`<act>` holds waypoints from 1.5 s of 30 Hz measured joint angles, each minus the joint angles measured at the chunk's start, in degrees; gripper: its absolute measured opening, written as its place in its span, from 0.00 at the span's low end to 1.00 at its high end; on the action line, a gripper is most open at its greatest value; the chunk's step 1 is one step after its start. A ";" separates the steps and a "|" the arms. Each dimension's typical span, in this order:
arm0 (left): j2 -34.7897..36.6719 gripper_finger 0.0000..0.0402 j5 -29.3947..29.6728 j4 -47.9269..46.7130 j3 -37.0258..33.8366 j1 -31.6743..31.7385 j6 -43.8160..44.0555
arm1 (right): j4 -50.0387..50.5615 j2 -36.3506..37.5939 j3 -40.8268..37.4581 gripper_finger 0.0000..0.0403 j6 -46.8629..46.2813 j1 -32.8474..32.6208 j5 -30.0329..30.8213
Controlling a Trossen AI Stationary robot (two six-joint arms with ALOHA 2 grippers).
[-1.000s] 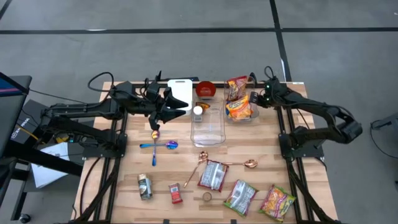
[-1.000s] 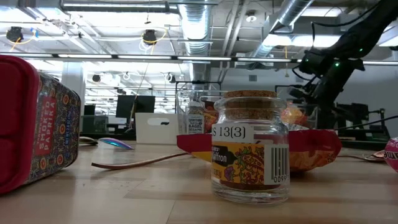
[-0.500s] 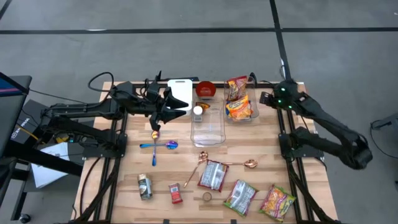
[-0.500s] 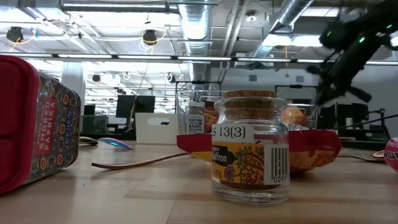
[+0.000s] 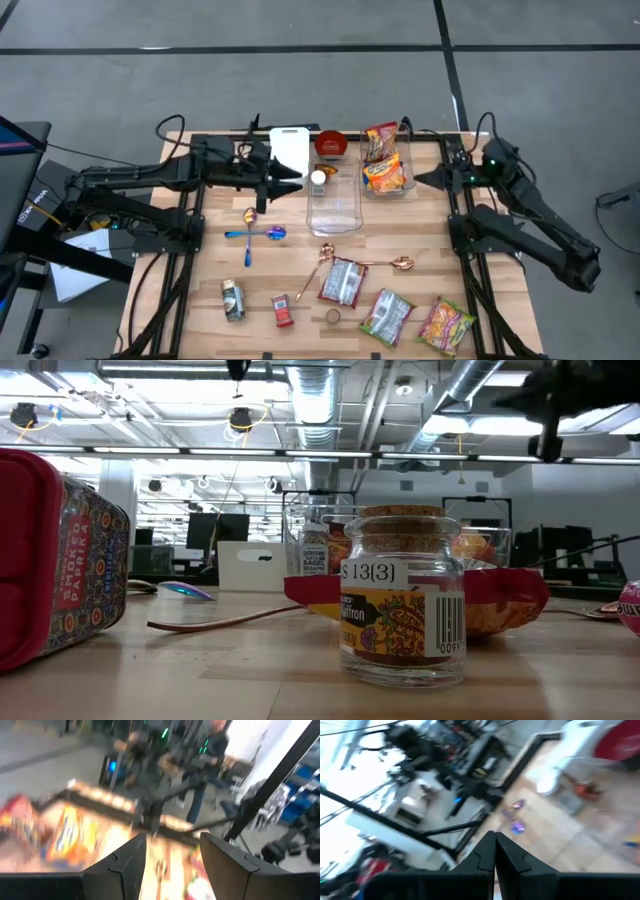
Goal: Pick & Place Food Item
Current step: Put the golden spice bottle into the left transparent bin
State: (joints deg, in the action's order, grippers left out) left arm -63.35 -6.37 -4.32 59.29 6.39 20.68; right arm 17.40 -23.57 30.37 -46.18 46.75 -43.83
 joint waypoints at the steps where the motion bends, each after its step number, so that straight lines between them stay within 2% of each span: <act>1: 0.00 0.45 -0.06 -2.47 0.00 -0.49 1.04 | -1.12 0.44 0.00 0.00 -1.34 -1.24 0.08; 6: 0.00 0.45 -3.13 -16.80 0.00 -6.41 5.02 | -9.13 0.32 0.00 0.00 -6.24 -5.55 2.20; 11: 0.00 0.45 -3.26 -30.14 0.00 -16.76 5.20 | -13.29 0.30 0.00 0.00 -8.36 -7.38 4.73; 16: 0.00 0.46 -3.10 -38.76 0.00 -25.63 5.17 | -14.91 0.32 0.00 0.00 -9.39 -7.79 4.87; 20: -0.73 0.51 -3.12 -43.15 0.00 -30.02 5.38 | -16.34 0.28 0.00 0.00 -9.84 -7.77 4.87; 24: -2.52 0.63 -3.61 -48.87 0.00 -32.10 10.84 | -17.26 0.32 0.00 0.00 -10.00 -7.79 4.87; 27: -3.78 0.72 -3.52 -54.33 -0.33 -32.28 23.40 | -17.38 0.46 0.00 0.00 -10.95 -7.79 4.87; 30: -3.91 0.81 -3.98 -55.31 -2.95 -32.41 45.55 | -18.29 0.46 0.00 0.00 -12.78 -7.79 4.87; 36: -3.41 0.89 -5.63 -49.65 -6.91 -39.36 79.14 | -20.33 0.46 0.00 0.00 -14.24 -7.73 4.87; 38: -3.58 0.90 -4.16 -46.99 -7.55 -43.00 87.68 | -20.43 0.43 0.00 0.00 -14.33 -7.73 4.90; 41: -4.54 0.89 1.38 -43.27 -7.99 -47.90 100.13 | -20.47 0.39 0.00 0.00 -14.18 -7.73 4.87; 43: -5.56 0.89 3.35 -41.09 -8.04 -50.04 104.32 | -20.45 0.33 0.00 0.00 -13.85 -7.73 4.90; 45: -7.41 0.88 2.73 -39.87 -8.02 -50.87 104.66 | -20.48 0.32 0.00 0.00 -13.35 -7.73 4.87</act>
State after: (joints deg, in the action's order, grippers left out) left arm -70.76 -3.64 -44.19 51.26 -44.48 125.33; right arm -3.08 -23.24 30.37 -59.53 39.03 -38.96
